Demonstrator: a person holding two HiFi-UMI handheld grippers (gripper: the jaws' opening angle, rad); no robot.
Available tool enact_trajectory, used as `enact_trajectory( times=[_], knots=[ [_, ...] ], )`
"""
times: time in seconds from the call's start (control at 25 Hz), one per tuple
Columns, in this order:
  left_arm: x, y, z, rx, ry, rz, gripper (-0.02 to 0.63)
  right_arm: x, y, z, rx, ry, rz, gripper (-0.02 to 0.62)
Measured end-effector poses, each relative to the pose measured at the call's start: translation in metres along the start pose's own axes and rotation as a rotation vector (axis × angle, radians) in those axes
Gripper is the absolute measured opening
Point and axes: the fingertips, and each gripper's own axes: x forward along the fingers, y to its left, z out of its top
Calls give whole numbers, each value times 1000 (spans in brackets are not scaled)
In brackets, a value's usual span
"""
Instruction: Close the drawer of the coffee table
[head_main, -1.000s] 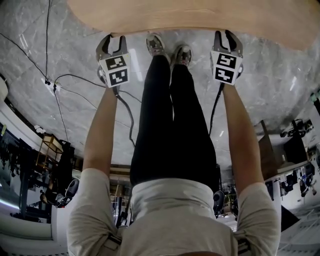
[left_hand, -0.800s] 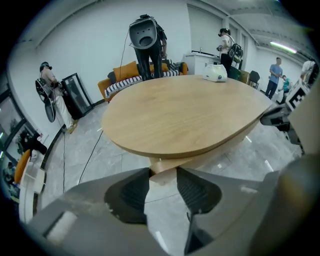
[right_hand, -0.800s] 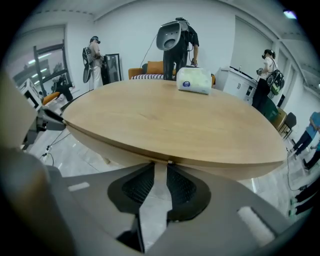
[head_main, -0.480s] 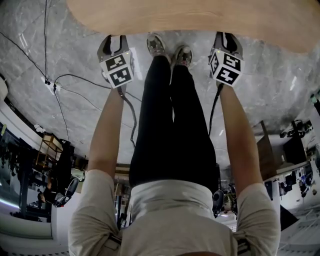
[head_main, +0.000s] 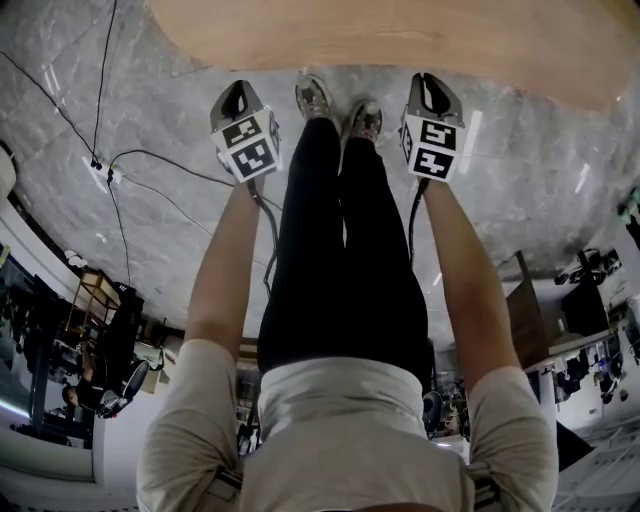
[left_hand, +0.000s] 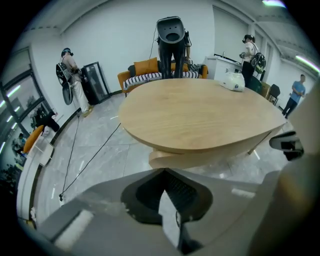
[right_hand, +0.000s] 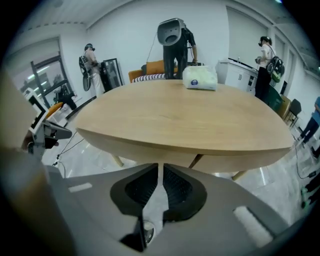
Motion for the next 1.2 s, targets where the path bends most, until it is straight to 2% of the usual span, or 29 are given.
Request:
enact_trajectory(
  times=[0.16, 0.36, 0.52, 0.64, 0.76, 0.88, 1.04, 1.2],
  knots=[
    [-35, -33, 1, -25, -37, -59, 20, -27, 29, 6, -66, -26, 78, 14],
    [-105, -76, 21, -73, -102, -122, 20, -89, 60, 49, -108, -135, 180, 8],
    [-183, -109, 56, -82, -191, -198, 20, -163, 86, 99, -212, -237, 241, 8],
    [-243, -128, 95, -38, -287, -230, 20, -217, 93, 142, -254, -342, 264, 8],
    [-286, -137, 142, -1, -419, -239, 20, -254, 92, 193, -287, -471, 257, 8],
    [-335, -140, 164, -7, -497, -260, 21, -307, 92, 227, -276, -574, 237, 8],
    [-401, -138, 198, -20, -611, -286, 20, -379, 88, 265, -269, -708, 167, 8],
    [-480, -140, 220, 66, -763, -304, 21, -459, 91, 279, -283, -821, 86, 8]
  ],
)
